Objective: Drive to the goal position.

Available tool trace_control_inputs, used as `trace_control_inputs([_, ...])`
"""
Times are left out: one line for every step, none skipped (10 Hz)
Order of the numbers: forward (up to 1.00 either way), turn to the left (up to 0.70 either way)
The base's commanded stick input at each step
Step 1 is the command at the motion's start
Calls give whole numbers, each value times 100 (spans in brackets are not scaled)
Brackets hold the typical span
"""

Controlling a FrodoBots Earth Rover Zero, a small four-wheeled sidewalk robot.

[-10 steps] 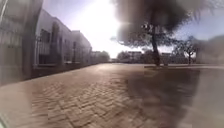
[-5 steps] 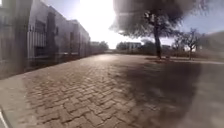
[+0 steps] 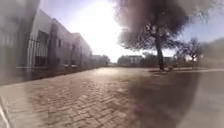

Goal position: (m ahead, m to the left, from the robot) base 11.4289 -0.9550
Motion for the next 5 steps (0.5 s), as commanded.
trace_control_inputs([100, 0])
trace_control_inputs([100, 0])
trace_control_inputs([100, 0])
trace_control_inputs([100, 0])
trace_control_inputs([100, 0])
